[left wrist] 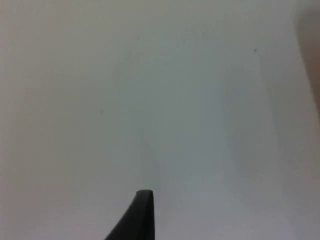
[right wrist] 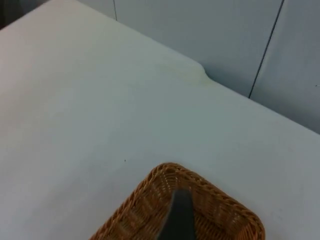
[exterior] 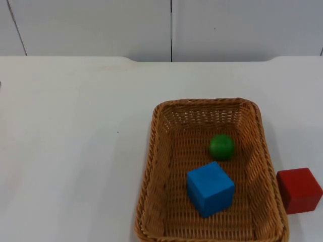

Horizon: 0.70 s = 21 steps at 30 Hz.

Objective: Place all geometric objects except the red cube into the basket.

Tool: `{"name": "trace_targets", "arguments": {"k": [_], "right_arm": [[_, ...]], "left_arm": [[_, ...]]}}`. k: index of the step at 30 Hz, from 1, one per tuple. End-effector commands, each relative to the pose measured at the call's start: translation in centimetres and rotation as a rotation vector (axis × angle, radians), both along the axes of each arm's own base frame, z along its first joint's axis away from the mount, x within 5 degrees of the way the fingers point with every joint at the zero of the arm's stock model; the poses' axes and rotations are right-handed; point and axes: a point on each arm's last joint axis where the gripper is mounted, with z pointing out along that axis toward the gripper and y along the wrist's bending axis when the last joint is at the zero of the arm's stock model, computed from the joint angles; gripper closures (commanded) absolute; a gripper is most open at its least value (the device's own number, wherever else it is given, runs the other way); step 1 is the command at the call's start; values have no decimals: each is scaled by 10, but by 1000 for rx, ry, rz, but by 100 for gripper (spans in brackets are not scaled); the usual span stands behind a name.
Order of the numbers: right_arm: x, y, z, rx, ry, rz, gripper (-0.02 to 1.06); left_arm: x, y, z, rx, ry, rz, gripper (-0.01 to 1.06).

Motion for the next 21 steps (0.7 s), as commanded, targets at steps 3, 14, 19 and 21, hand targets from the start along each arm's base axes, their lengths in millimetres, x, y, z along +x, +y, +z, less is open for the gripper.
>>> {"name": "trace_targets", "arguments": {"k": [3, 14, 19, 21], "right_arm": [[-35, -23, -1, 53, -82, 6, 37], [-102, -70, -33, 85, -128, 6, 37], [-133, -92, -44, 117, -175, 6, 37], [-146, -101, -49, 140, -199, 6, 37]], "left_arm": [[-37, 2, 34, -44, -195, -1, 0], [-128, 9, 61, -35, -461, -54, 0], [-161, 12, 58, -29, -520, -65, 0], [-168, 12, 51, -36, -528, -70, 0]]}}
